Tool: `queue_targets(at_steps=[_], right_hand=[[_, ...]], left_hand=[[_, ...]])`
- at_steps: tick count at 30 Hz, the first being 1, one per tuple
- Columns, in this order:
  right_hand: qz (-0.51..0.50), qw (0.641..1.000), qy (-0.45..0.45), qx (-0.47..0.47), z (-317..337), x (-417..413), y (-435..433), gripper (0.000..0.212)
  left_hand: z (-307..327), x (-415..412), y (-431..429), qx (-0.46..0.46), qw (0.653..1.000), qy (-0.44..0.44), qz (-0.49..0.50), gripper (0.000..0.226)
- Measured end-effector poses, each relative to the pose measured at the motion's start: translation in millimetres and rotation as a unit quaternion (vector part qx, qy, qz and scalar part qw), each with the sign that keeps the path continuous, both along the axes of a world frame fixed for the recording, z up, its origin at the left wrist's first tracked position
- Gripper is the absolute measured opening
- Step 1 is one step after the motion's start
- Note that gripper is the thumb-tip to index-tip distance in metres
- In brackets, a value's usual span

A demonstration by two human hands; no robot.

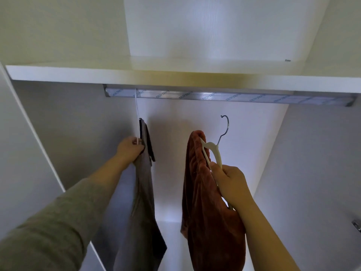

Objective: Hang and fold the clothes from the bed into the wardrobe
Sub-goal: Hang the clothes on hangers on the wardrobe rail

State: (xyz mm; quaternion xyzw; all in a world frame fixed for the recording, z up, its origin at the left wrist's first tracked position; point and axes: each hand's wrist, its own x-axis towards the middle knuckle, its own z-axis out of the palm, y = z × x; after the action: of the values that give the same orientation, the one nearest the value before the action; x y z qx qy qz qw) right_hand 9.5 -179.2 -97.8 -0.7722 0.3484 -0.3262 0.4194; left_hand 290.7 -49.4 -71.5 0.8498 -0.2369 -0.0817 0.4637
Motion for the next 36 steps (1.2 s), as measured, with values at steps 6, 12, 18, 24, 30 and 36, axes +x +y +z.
queue_targets(at_steps=[6,12,18,24,30,36], right_hand=[[0.049,0.999,-0.016,-0.001,10,25,11,0.053],[0.105,0.993,-0.033,-0.05,39,74,27,0.051],[0.119,0.99,-0.014,-0.069,57,122,28,0.051],[0.113,0.991,0.007,-0.066,71,155,16,0.053],[0.111,0.99,0.043,-0.073,82,180,7,0.051],[0.111,0.987,0.104,-0.047,85,203,-1,0.05]], left_hand=[[-16,-13,18,-0.012,0.998,-0.046,0.036,0.019],[-26,-24,36,-0.004,0.993,-0.075,0.09,0.024],[-20,-27,45,-0.025,0.989,-0.085,0.115,0.021],[-15,-27,50,-0.026,0.99,-0.071,0.117,0.021],[-14,-30,50,-0.028,0.991,-0.054,0.121,0.021],[-12,-32,50,-0.027,0.99,-0.056,0.128,0.022]])
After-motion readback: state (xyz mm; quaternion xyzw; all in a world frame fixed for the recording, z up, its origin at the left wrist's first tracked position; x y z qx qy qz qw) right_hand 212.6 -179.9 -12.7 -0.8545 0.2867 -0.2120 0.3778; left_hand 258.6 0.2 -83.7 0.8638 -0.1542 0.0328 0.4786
